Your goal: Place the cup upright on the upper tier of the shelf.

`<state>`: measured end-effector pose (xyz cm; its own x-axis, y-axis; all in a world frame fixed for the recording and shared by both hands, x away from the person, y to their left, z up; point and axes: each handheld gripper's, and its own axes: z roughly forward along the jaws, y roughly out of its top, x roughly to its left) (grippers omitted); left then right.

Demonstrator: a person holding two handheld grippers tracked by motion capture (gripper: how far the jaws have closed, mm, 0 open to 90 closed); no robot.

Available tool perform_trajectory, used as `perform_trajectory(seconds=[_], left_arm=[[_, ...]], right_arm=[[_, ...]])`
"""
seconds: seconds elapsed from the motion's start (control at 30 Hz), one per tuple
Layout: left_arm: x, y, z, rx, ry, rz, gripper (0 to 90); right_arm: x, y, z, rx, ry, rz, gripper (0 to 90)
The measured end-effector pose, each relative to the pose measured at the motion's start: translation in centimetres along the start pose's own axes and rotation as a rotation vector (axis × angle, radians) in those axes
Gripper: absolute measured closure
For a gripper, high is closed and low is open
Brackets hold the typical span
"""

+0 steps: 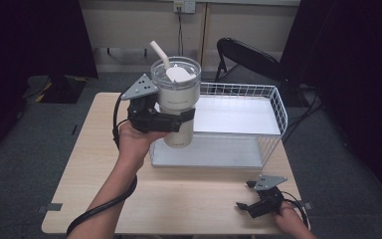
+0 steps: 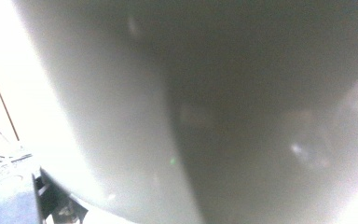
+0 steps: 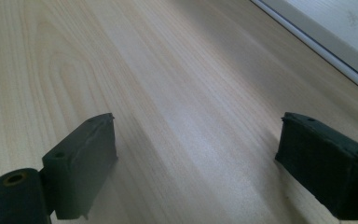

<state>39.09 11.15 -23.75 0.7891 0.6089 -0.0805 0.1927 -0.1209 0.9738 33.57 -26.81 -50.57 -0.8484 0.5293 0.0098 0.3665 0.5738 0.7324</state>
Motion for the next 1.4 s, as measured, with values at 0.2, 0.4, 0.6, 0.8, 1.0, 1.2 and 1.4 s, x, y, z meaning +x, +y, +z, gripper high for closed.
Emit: perform_trajectory(seconds=[0.2,0.4,0.6,0.8,1.0,1.2,1.4], left_arm=[[-0.1,0.6,0.8,0.002,-0.004,-0.002,9.8],[-0.1,1.1,1.5,0.004,-0.003,-0.002,9.8],[0.1,1.5,2.1,-0.002,0.004,-0.005,9.8],[0.3,1.9,2.9,0.001,0.016,0.002,9.8],[0.4,2.4,3.8,0.008,0.020,0.021,9.9],[0.6,2.4,4.7,0.014,0.012,0.006,9.8],[0.9,2.3,5.6,0.023,0.028,0.023,9.8]], right_arm=[[0.0,0.0,0.0,0.000,0.000,0.001,10.8],[0.0,0.0,0.0,0.000,0.000,0.001,10.8],[0.0,0.0,0.0,0.000,0.000,0.001,10.8],[0.0,0.0,0.0,0.000,0.000,0.001,10.8],[0.0,0.0,0.0,0.001,0.000,0.001,10.8],[0.0,0.0,0.0,0.001,0.000,0.001,10.8],[0.0,0.0,0.0,0.001,0.000,0.001,10.8]])
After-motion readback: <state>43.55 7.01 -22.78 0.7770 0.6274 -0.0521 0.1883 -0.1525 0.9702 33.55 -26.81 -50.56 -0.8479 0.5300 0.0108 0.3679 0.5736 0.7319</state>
